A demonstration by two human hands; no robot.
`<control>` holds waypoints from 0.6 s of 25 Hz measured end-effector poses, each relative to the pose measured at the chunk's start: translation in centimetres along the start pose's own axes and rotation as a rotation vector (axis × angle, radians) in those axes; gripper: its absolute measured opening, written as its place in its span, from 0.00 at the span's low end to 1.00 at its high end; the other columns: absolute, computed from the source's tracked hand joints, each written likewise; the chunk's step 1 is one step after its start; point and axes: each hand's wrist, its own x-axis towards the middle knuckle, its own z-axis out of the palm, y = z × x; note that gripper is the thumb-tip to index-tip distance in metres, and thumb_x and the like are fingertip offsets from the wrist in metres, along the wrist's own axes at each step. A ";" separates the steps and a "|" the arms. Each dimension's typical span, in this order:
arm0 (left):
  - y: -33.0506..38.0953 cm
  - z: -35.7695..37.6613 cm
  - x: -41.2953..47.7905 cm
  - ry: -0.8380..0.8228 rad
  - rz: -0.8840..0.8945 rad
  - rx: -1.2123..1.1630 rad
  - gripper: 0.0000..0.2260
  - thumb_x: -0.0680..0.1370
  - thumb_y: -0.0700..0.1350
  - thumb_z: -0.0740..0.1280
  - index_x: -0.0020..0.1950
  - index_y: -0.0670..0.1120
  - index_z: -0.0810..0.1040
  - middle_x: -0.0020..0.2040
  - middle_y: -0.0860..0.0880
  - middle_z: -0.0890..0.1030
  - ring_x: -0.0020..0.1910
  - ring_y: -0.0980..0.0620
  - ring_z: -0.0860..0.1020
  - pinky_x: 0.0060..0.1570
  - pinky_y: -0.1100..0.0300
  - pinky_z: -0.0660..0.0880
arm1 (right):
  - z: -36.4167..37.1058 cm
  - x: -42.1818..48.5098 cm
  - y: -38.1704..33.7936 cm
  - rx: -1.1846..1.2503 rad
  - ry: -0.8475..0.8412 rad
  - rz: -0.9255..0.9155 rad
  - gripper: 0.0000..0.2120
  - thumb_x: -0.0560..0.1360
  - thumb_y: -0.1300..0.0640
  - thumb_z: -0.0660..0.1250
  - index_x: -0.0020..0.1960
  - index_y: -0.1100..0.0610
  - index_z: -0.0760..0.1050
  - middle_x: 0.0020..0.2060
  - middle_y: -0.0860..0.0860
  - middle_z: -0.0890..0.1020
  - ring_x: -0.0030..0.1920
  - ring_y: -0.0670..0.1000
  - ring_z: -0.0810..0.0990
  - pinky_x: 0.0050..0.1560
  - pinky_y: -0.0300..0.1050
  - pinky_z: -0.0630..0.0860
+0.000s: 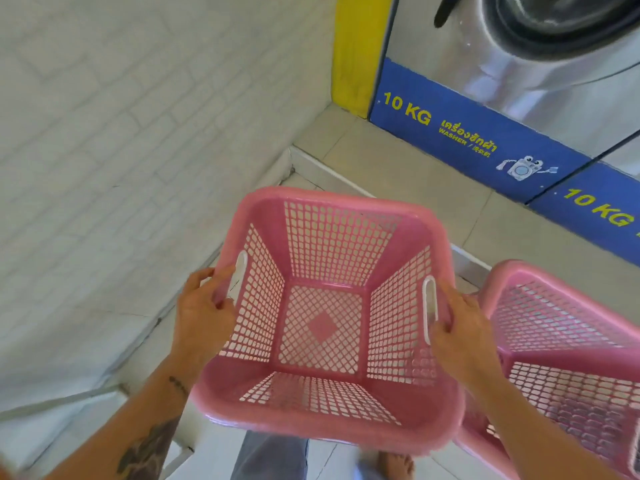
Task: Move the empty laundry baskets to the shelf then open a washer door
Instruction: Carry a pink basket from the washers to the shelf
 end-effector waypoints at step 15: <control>6.9 -21.0 -39.8 0.564 -0.491 -0.138 0.24 0.69 0.36 0.64 0.61 0.54 0.81 0.59 0.52 0.77 0.46 0.49 0.78 0.45 0.54 0.77 | -15.8 -15.1 -12.1 -0.101 -0.148 -0.841 0.27 0.70 0.65 0.61 0.68 0.53 0.70 0.44 0.50 0.75 0.40 0.52 0.74 0.35 0.35 0.69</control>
